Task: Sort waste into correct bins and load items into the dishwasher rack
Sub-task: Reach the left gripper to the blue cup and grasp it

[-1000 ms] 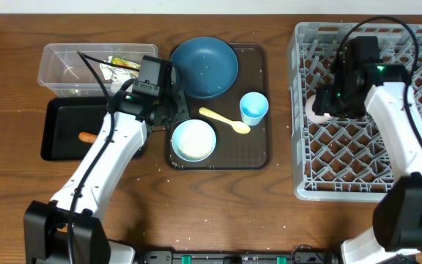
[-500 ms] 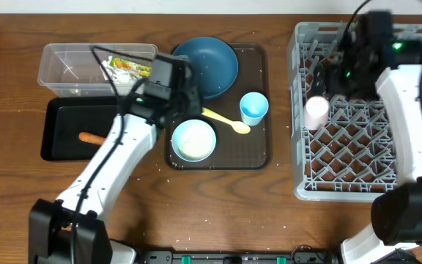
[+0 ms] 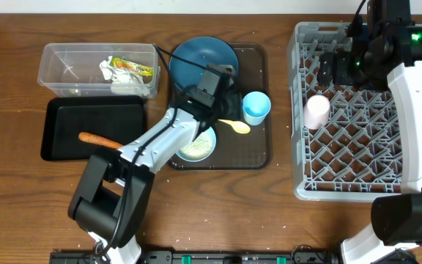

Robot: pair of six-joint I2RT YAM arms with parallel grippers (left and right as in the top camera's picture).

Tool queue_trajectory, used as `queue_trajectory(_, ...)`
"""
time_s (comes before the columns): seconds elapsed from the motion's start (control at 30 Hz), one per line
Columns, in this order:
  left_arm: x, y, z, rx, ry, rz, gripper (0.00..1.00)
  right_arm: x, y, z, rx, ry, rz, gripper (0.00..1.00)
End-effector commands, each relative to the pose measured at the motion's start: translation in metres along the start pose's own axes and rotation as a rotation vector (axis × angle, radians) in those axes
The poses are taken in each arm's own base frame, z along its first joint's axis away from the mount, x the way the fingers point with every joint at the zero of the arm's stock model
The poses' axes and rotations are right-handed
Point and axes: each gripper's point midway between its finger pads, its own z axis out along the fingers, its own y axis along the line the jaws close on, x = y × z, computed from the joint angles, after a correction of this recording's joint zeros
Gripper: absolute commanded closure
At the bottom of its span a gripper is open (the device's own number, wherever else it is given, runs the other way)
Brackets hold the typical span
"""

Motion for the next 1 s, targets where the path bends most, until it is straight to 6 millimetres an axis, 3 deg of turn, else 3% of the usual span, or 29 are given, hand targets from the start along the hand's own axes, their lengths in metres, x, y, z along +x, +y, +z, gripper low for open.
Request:
queue_trajectory(0.0, -0.003, -0.018, 0.003, 0.023, -0.013, 0.026, 0.43, 0.000, 0.004, -0.004, -0.005, -0.008, -0.027, 0.01)
queue_trajectory(0.33, -0.001, -0.026, 0.010, 0.039, -0.020, 0.021, 0.40, 0.002, 0.004, -0.004, -0.005, -0.001, -0.028, 0.01)
queue_trajectory(0.57, 0.022, -0.035, 0.026, 0.038, 0.036, 0.046, 0.59, 0.003, 0.004, -0.004, -0.004, 0.002, -0.027, 0.01)
queue_trajectory(0.7, 0.028, -0.038, 0.030, 0.040, 0.047, 0.054, 0.76, 0.005, 0.004, -0.004, -0.003, 0.014, -0.026, 0.01)
queue_trajectory(0.83, 0.016, -0.038, 0.022, 0.049, 0.016, 0.048, 0.93, 0.006, 0.004, -0.004, -0.003, 0.017, -0.026, 0.01)
queue_trajectory(0.97, -0.004, -0.035, -0.002, 0.059, -0.029, 0.025, 0.94, 0.007, 0.009, -0.004, -0.024, 0.019, -0.029, 0.01)
